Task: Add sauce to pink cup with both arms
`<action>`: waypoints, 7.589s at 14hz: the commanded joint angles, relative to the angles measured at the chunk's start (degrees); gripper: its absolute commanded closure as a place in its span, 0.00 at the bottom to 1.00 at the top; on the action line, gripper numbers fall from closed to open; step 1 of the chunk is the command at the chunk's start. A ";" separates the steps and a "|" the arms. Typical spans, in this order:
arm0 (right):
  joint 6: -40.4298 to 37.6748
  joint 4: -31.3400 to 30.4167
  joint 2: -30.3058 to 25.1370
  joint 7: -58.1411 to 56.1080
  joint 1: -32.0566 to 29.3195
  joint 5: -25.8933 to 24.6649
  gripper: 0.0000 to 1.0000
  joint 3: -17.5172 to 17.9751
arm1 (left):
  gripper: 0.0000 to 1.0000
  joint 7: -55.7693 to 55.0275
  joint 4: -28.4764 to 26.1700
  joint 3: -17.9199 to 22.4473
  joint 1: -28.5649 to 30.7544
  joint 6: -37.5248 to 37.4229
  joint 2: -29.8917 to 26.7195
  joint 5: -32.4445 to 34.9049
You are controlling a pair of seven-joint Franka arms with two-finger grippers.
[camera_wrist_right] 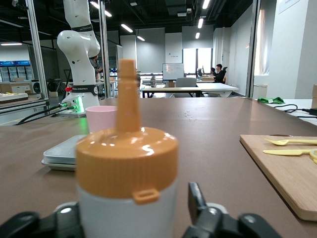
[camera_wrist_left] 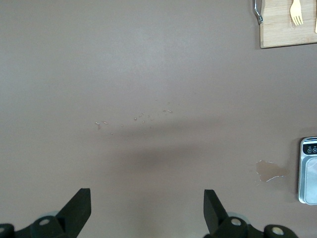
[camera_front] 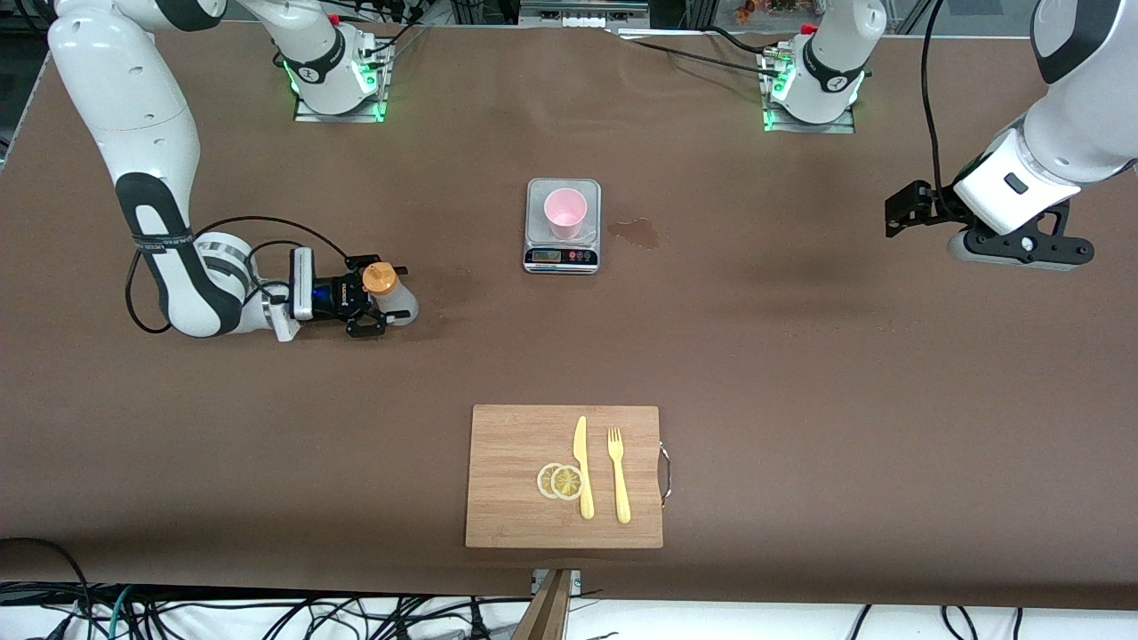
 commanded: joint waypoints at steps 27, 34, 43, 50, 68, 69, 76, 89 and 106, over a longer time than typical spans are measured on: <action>34.55 -6.98 -31.94 94.02 29.35 -57.43 1.00 8.26 | 0.00 0.77 0.66 0.30 0.11 -0.24 0.09 -0.50; 34.20 -6.54 -31.41 107.46 34.26 -69.45 1.00 10.28 | 0.00 1.39 0.57 0.30 0.11 -0.33 0.09 -0.23; 32.52 -6.98 -29.04 114.50 38.39 -77.38 1.00 10.37 | 0.00 1.30 0.66 0.30 0.11 -0.33 0.09 -0.23; 30.33 -5.75 -27.28 120.05 41.83 -80.64 1.00 10.28 | 0.00 1.30 0.66 0.30 0.11 -0.33 0.09 -0.23; 27.43 -2.41 -28.24 120.93 40.25 -77.66 0.96 11.07 | 0.00 0.95 0.66 0.30 0.02 -0.33 0.09 -0.23; 27.51 -2.41 -28.77 120.14 40.07 -76.69 0.96 11.07 | 0.00 0.95 0.66 0.22 0.02 -0.33 0.09 -0.23; 27.78 -2.15 -32.11 113.65 36.74 -68.18 0.96 10.98 | 0.00 0.95 0.66 0.22 0.02 -0.42 0.09 -0.23; 20.34 0.56 -36.08 68.50 5.92 -31.63 0.96 9.06 | 0.00 0.95 0.66 0.22 0.02 -0.42 0.09 -0.23; -15.73 31.50 10.05 20.21 -12.68 -0.67 0.96 -4.13 | 0.00 0.68 0.66 0.22 -0.07 -0.42 0.09 -0.23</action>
